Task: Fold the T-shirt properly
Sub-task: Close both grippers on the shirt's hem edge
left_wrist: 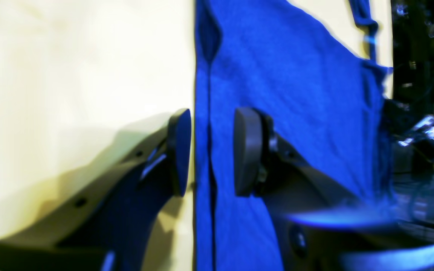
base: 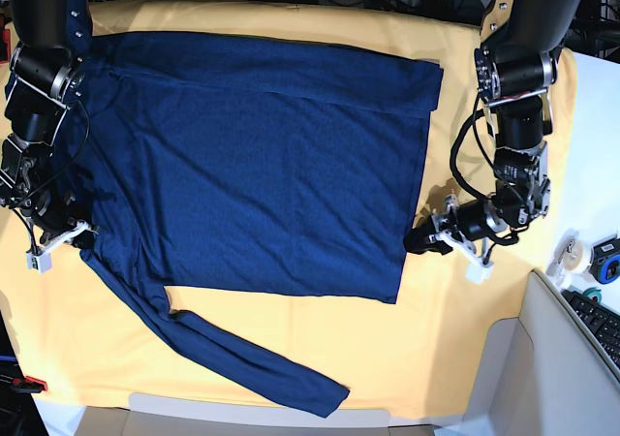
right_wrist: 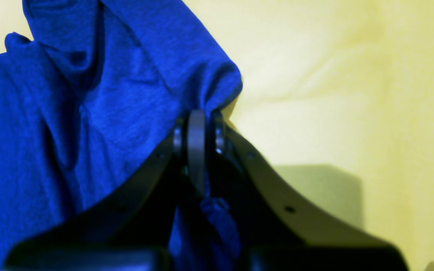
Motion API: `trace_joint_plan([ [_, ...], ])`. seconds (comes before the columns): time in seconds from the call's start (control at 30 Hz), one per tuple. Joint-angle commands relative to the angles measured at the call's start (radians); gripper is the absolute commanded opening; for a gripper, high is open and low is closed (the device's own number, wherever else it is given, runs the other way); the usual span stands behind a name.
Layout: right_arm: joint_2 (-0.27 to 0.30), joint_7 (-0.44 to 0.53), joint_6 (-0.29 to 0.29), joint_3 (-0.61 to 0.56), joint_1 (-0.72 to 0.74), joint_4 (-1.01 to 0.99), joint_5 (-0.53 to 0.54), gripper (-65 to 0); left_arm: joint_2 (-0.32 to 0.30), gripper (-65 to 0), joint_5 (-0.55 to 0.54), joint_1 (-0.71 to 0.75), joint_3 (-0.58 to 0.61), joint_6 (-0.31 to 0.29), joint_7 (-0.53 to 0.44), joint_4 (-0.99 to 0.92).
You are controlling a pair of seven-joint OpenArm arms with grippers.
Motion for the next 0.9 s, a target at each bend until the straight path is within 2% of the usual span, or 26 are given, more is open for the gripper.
trace_joint_plan([
  [0.0,0.003,-0.03,0.013,-0.003,0.011,0.004,-0.014,-65.0,-0.012,-46.1,-0.022,-0.05,0.03,-0.011,-0.05,-0.011],
  [0.17,0.001,-0.03,0.013,-0.003,0.008,0.004,-0.014,-65.0,-0.011,-46.1,-0.022,-0.078,0.164,-0.011,-0.218,-0.114],
  [0.3,0.001,-0.03,0.013,-0.003,0.004,0.004,-0.014,-65.0,-0.011,-46.1,-0.022,-0.078,0.213,-0.011,-0.285,-0.114],
  [0.5,-0.007,-0.03,0.013,-0.001,-0.01,0.006,-0.011,-65.0,0.014,-46.1,-0.022,-0.084,0.211,-0.011,-0.299,-0.114],
  [0.73,-0.013,-0.03,0.013,-0.001,-0.012,0.006,-0.011,-65.0,0.08,-46.1,-0.022,-0.095,0.213,-0.011,-0.303,-0.114],
  [0.87,-0.02,-0.03,0.013,-0.001,-0.012,0.006,-0.011,-65.0,0.095,-46.1,-0.022,-0.095,0.213,-0.011,-0.354,-0.114],
])
